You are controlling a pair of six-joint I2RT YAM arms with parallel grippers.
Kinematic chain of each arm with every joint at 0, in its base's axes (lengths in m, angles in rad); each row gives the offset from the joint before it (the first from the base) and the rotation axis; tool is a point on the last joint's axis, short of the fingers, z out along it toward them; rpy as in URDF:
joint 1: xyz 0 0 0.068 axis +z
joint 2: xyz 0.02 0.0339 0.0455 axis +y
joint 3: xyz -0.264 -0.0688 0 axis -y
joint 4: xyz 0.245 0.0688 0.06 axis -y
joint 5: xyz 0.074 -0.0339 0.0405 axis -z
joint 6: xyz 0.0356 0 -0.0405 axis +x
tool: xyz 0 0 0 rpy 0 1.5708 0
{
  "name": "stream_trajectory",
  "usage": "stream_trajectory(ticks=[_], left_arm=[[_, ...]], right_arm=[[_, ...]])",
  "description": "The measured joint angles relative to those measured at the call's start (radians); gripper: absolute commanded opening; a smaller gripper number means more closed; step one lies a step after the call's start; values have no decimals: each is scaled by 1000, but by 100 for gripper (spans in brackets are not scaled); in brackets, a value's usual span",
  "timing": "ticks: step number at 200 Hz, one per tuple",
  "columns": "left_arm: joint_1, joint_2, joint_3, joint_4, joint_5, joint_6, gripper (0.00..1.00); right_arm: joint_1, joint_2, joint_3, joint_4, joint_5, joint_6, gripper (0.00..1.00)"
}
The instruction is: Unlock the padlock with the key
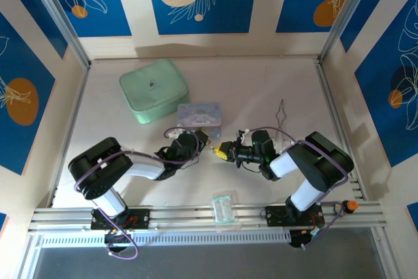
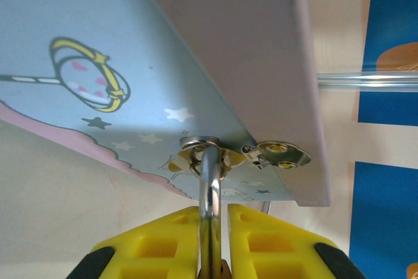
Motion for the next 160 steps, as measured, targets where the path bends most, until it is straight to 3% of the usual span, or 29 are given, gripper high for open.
stream_trajectory(ticks=[95, 160], left_arm=[[-1, 11, -3, 40, 0, -19, 5], [0, 22, -3, 45, -6, -24, 5]], right_arm=[[-5, 121, -11, 229, 1, 66, 0], [-6, 126, -56, 272, 13, 67, 0]])
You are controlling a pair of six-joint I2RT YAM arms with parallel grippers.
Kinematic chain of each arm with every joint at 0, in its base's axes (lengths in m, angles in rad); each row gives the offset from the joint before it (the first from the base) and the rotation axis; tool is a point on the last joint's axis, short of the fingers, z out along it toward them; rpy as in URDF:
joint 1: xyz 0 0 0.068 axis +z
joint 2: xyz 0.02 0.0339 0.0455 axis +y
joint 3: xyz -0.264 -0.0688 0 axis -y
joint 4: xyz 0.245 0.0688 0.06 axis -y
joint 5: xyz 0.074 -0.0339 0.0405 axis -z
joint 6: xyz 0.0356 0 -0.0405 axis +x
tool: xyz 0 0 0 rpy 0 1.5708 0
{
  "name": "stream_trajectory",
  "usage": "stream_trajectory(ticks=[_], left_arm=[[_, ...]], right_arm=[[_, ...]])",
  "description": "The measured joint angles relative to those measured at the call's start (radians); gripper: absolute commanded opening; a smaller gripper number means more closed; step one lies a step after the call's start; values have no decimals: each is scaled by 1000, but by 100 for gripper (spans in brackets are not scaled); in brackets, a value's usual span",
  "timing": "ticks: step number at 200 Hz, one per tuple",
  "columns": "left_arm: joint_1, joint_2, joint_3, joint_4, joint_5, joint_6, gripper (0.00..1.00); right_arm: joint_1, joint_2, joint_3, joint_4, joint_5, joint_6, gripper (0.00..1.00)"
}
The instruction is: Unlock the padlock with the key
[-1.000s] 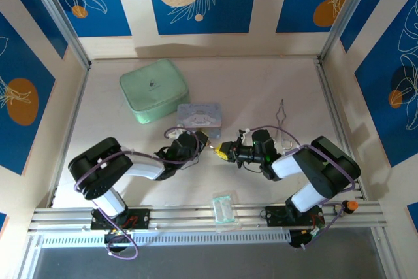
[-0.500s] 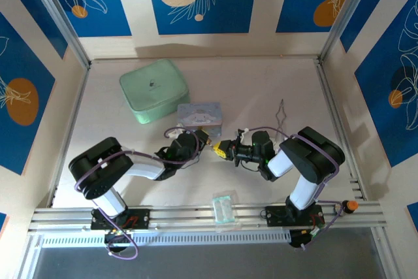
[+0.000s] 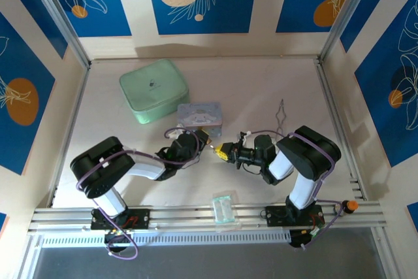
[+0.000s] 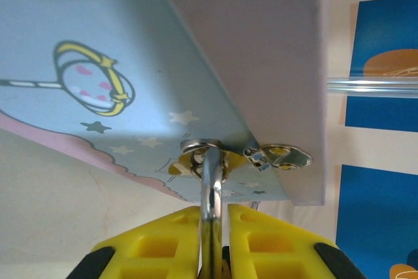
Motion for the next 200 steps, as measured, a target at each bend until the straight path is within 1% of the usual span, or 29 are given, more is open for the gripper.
stream_trajectory(ticks=[89, 129, 200], left_arm=[[-2, 6, 0, -24, 0, 8, 5], [-6, 6, 0, -23, 0, 7, 5], [-2, 7, 0, -24, 0, 5, 5]], right_arm=[[-8, -4, 8, 14, 7, -5, 0], [6, 9, 29, 15, 7, -5, 0], [9, 13, 13, 29, 19, 0, 0]])
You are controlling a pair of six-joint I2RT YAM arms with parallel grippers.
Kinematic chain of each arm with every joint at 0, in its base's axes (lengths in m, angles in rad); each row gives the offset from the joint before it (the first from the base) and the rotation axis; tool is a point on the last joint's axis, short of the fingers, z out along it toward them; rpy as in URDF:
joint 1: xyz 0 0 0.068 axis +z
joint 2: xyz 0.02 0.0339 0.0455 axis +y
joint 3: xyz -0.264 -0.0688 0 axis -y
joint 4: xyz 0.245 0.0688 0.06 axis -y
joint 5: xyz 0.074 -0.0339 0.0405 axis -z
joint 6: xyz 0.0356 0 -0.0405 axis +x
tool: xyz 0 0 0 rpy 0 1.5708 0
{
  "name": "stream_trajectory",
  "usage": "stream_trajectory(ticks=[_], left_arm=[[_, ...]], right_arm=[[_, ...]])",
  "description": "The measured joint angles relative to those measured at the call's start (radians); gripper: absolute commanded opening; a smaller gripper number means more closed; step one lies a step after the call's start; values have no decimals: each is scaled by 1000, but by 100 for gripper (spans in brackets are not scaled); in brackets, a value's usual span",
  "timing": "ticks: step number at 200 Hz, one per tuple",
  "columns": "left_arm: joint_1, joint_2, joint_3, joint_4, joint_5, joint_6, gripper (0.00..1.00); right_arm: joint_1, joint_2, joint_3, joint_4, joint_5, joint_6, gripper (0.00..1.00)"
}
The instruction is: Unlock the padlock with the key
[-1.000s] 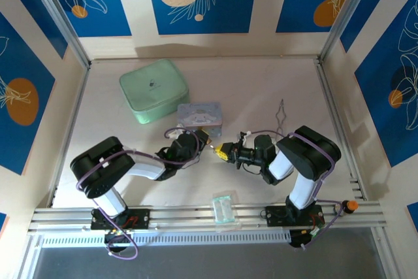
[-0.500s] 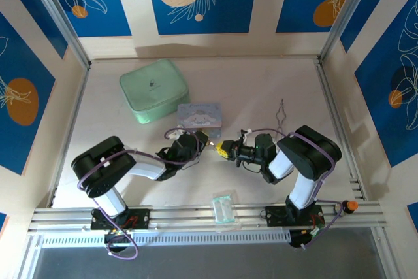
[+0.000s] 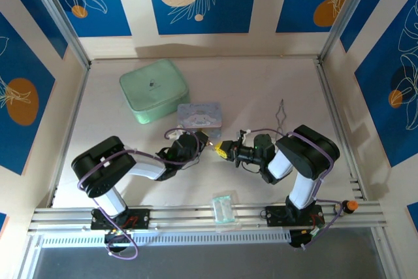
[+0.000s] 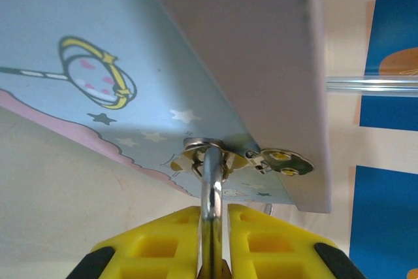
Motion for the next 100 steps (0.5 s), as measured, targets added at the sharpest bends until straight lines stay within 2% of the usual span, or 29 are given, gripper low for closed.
stream_trajectory(ticks=[100], left_arm=[[9, 8, 0, 27, 19, -23, 4]], right_arm=[[9, 0, 2, 8, 7, -1, 0]])
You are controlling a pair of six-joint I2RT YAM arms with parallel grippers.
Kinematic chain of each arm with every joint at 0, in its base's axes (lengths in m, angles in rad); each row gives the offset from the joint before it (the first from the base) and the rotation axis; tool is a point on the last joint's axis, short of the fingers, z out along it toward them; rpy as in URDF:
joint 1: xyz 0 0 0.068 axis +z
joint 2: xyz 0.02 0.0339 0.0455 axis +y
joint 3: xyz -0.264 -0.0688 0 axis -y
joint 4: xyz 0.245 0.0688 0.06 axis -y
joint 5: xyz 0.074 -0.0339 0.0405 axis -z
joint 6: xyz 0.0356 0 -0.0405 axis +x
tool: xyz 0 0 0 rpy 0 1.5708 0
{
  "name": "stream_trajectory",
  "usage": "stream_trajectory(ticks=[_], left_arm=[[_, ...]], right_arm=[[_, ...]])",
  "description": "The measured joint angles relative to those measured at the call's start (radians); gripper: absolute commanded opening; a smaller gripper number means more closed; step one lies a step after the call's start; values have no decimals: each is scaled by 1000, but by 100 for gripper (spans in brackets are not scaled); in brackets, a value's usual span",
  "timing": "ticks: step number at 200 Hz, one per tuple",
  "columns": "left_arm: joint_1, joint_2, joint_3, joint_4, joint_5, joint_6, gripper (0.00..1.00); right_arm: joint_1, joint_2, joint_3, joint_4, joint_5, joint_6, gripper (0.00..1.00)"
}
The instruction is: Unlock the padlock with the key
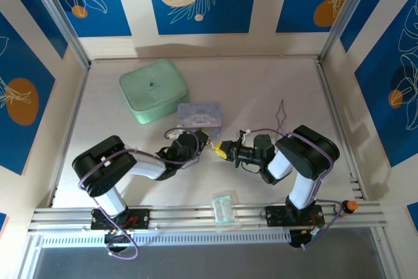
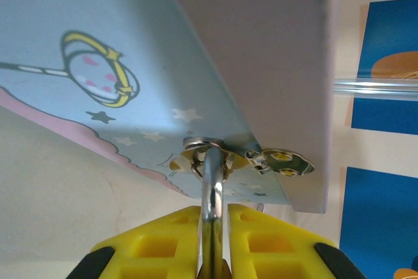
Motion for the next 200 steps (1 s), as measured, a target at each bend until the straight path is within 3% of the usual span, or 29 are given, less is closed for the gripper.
stream_trajectory(ticks=[200], left_arm=[[37, 11, 8, 20, 38, -2, 3]], right_arm=[[0, -5, 6, -4, -16, 23, 0]])
